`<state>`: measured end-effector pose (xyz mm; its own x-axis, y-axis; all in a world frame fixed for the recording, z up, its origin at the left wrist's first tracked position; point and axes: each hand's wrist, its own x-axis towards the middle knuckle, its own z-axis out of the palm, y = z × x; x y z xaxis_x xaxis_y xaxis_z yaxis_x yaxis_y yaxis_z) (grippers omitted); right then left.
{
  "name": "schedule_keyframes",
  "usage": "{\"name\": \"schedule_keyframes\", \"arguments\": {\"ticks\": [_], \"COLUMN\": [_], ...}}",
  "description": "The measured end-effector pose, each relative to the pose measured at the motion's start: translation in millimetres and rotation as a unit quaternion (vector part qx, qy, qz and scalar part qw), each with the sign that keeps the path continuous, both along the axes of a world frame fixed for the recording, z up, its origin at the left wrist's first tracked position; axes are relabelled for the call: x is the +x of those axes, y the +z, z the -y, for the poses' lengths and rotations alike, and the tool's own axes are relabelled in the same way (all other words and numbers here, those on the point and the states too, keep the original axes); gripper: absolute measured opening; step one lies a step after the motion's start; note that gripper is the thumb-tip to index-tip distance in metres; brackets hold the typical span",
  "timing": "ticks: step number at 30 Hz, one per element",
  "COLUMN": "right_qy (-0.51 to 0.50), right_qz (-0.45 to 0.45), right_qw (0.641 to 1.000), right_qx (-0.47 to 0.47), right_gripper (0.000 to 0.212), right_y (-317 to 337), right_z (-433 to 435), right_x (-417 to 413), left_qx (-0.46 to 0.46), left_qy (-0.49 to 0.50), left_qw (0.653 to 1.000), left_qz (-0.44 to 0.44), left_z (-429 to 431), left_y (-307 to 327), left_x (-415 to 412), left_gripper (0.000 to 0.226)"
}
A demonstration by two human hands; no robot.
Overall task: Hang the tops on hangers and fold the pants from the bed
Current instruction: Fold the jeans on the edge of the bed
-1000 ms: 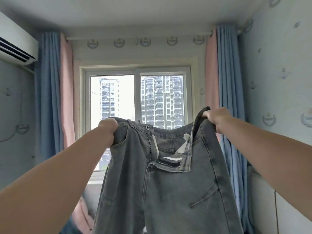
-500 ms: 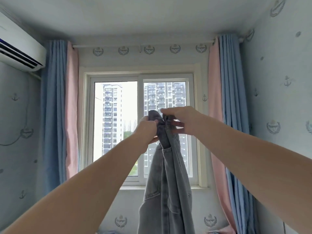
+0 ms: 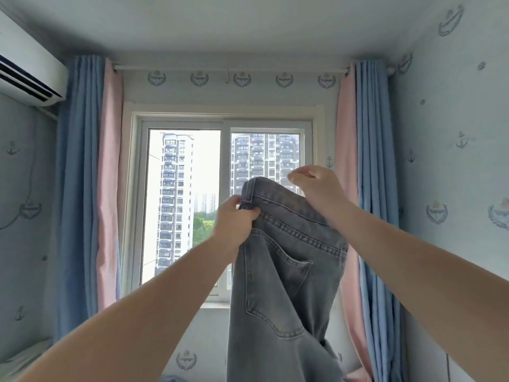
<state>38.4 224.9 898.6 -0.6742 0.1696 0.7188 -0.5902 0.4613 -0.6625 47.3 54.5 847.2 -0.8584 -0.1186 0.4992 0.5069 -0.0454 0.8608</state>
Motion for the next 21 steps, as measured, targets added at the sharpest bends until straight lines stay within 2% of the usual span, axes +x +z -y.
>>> {"name": "schedule_keyframes", "arguments": {"ticks": [1,2,3,5,7,10,11,12,14,17,21], "right_qy": [-0.063,-0.091,-0.082,-0.001,0.102,0.349,0.403,0.421,0.388,0.289,0.222], "right_qz": [-0.016,0.006,0.048,0.128,0.193,0.298,0.31,0.313,0.298,0.23,0.166], "right_qw": [0.998,0.995,0.995,0.99,0.969,0.876,0.852,0.844,0.865,0.913,0.95], "right_qx": [0.027,0.034,0.019,-0.054,-0.113,-0.146,-0.127,-0.108,-0.11,-0.173,-0.146], "right_gripper": [0.052,0.07,0.09,0.12,0.128,0.098,0.088,0.081,0.072,0.051,0.029], "right_y": [-7.1,-15.5,-25.1,-44.0,-64.4,-98.9,-111.0,-121.0,-128.9,-107.8,-52.7], "right_z": [-12.0,-21.3,-27.2,-29.8,-30.6,-15.9,-5.6,8.7,40.8,84.5,133.3], "right_x": [-6.8,-12.5,-17.5,-24.9,-29.4,-26.8,-24.7,-22.0,-20.0,-19.7,-10.2], "left_qx": [0.005,0.008,0.012,0.026,0.047,0.078,0.086,0.089,0.082,0.053,0.032], "left_qy": [-0.002,-0.004,-0.004,0.002,0.016,0.039,0.043,0.044,0.043,0.051,0.059], "left_qw": [1.0,1.0,1.0,1.0,0.999,0.996,0.995,0.995,0.995,0.997,0.997], "left_qz": [-0.001,-0.004,-0.005,-0.005,-0.003,0.007,0.01,0.014,0.02,0.028,0.03], "left_z": [6.5,12.8,18.9,32.6,48.9,77.7,87.4,97.4,119.3,162.2,228.8], "left_y": [2.5,5.7,8.8,15.0,20.5,26.5,28.2,29.6,31.3,30.5,34.8], "left_x": [-0.2,0.0,0.1,-0.8,-2.3,-5.4,-6.2,-6.9,-7.6,-7.7,-6.8], "left_gripper": [0.022,0.022,0.022,0.019,0.018,0.02,0.02,0.02,0.02,0.02,0.02]}}
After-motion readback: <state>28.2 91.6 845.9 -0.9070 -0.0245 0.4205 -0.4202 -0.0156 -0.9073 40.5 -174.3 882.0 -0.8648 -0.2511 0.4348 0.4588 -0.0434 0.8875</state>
